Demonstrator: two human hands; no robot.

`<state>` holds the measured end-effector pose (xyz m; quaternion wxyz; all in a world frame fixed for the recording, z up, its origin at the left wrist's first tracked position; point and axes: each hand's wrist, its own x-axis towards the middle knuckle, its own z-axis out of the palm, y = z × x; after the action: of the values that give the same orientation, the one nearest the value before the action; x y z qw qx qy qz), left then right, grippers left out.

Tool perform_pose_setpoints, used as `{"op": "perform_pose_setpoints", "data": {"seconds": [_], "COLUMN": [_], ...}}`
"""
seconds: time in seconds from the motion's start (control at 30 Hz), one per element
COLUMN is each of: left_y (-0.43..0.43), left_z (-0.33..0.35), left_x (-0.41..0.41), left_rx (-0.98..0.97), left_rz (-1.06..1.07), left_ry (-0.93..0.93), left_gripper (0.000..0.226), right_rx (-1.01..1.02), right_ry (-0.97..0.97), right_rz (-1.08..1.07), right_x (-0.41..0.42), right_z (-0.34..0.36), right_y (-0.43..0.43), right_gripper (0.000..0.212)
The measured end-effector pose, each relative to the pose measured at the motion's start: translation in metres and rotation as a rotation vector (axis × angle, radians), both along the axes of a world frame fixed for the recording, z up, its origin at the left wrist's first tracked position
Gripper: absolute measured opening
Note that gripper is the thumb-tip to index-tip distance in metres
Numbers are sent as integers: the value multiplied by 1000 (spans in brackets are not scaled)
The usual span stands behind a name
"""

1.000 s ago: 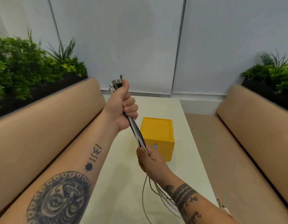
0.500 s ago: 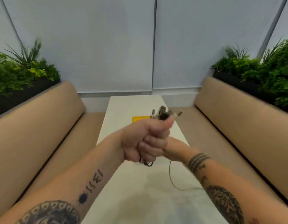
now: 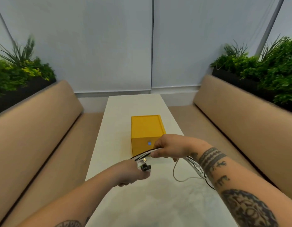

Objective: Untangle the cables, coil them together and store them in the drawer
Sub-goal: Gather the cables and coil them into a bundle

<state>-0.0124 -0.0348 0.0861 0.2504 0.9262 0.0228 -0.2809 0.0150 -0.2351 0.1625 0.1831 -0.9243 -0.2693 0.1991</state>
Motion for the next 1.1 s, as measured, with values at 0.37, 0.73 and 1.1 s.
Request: {"op": "perform_pose_setpoints", "data": {"seconds": [0.37, 0.73, 1.1], "left_y": [-2, -39, -50], "left_z": [-10, -1, 14], "left_x": [23, 18, 11], "left_rx": [-762, -1372, -1456], "left_rz": [540, 652, 827], "left_ry": [308, 212, 130], "left_gripper": [30, 50, 24], "right_rx": [403, 671, 734], "right_ry": [-127, -147, -126], "right_rz": [-177, -394, -423], "right_x": [-22, -35, -43], "right_z": [-70, -109, -114], "right_y": [24, 27, 25], "right_gripper": [31, 16, 21]}}
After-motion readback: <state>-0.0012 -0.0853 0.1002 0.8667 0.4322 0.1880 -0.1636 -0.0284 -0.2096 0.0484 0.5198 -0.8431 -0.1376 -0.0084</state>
